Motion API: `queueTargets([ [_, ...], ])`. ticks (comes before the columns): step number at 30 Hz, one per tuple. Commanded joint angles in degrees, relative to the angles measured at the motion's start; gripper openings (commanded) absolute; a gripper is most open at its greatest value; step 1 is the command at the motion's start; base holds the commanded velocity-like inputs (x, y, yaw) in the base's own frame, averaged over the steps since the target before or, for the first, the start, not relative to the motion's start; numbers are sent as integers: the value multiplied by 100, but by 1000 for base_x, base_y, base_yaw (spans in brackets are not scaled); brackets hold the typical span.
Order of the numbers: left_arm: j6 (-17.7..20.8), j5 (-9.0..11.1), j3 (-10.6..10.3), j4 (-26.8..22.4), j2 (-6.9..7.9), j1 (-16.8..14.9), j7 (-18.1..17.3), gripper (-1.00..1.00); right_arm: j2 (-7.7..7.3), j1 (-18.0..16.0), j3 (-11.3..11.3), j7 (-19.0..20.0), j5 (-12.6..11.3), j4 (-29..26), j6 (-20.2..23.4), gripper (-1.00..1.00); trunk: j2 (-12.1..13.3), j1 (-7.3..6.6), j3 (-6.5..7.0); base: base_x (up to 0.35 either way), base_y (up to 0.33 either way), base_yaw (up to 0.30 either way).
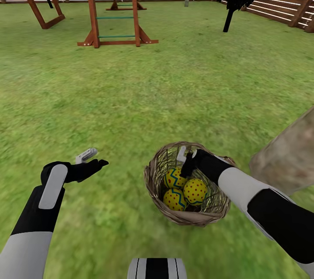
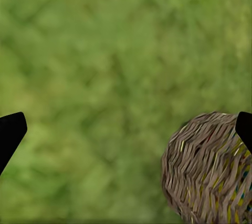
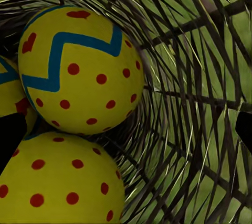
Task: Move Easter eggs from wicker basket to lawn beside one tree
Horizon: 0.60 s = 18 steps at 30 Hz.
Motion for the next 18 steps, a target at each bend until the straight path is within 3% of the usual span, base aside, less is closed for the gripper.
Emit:
queueTargets([
  [1, 15, 60, 2, -4, -1, -3, 55, 100, -2, -1, -10, 14, 60, -7, -20, 100, -2, -1, -4, 0, 0, 0],
  [3, 15, 60, 2, -3, -2, -3, 55, 100, 0, -1, -13, -100, 60, 22, -88, 100, -2, -1, -4, 0, 0, 0],
  [9, 15, 60, 2, -3, -3, -3, 55, 100, 19, 13, -14, -1085, 43, 38, -162, 100, -2, -1, -4, 0, 0, 0],
  [12, 15, 60, 2, -2, -3, -3, 55, 100, 28, 30, -244, -1131, -32, 50, -498, 100, -3, 2, -26, 0, 0, 0],
  [15, 15, 60, 2, -2, -3, -3, 55, 100, 35, 43, -268, -1109, -27, 14, -542, 100, -3, 2, -26, 0, 0, 0],
  [18, 15, 60, 2, -2, -3, -3, 55, 100, 140, 67, -269, -1080, -20, -1, -545, 100, -3, 2, -26, 0, 0, 0],
])
